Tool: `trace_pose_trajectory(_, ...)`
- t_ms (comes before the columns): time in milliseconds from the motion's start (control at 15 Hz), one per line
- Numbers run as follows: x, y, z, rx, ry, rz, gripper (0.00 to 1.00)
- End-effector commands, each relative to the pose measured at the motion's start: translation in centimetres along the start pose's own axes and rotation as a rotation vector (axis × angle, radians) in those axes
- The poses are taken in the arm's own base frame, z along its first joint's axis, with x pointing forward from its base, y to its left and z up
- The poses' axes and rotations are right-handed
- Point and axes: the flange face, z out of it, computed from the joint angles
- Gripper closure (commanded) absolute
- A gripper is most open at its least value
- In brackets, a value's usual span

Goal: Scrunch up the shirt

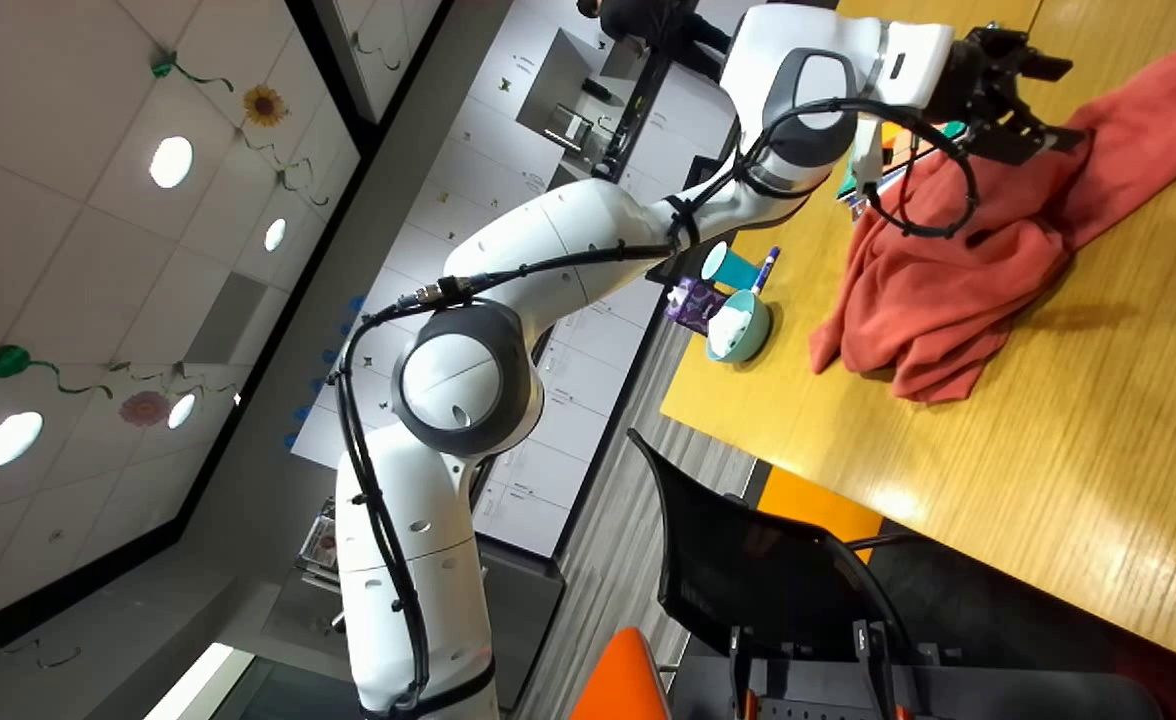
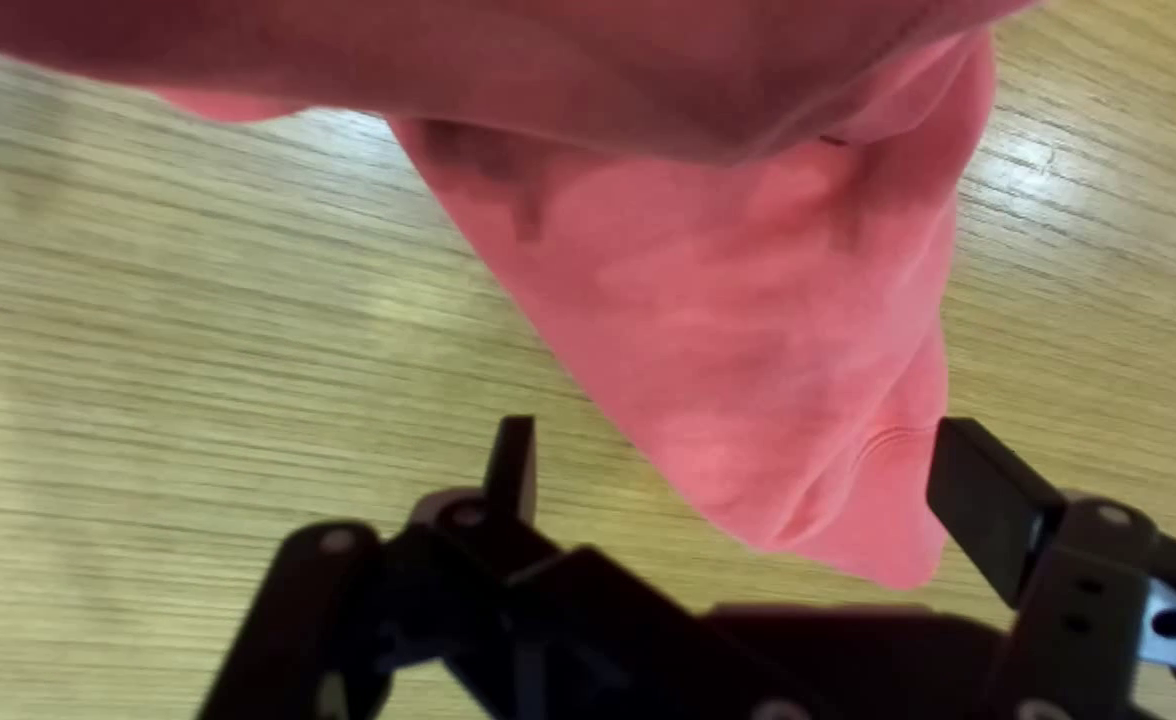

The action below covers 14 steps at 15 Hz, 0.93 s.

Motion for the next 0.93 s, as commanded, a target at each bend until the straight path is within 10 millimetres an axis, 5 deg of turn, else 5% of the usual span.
trace_pose_trajectory(0,0.0,0.0,0.0,0.0,0.0,0.0,0.0)
trace_pose_trajectory(267,-0.1,-0.3,0.4,-0.001,-0.004,0.001,0.0)
trace_pose_trajectory(867,-1.6,0.9,7.9,-0.047,-0.044,-0.01,0.0)
